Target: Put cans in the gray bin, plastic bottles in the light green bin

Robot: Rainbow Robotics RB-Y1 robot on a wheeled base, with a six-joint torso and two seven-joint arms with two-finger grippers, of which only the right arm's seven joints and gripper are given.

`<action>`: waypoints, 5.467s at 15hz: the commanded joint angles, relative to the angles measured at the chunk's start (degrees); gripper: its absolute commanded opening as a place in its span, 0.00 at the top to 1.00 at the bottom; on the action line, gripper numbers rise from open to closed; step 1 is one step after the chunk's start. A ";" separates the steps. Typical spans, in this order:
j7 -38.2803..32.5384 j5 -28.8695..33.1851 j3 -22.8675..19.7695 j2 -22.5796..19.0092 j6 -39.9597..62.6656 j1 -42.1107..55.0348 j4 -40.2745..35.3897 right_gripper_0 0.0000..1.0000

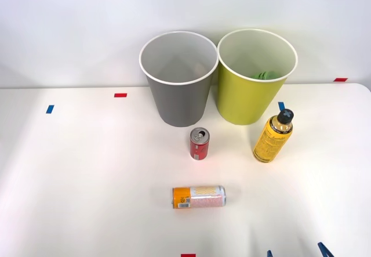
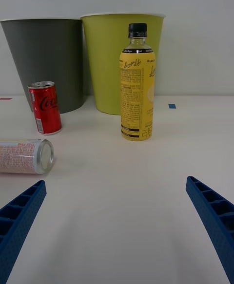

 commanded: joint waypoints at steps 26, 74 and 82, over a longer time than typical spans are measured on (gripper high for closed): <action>0.18 0.44 -8.88 7.12 10.90 -32.34 9.23 0.00; -7.47 -12.57 -5.27 0.53 66.36 -42.98 -41.13 1.00; -8.52 -13.27 -13.62 3.16 75.41 -63.81 -30.94 1.00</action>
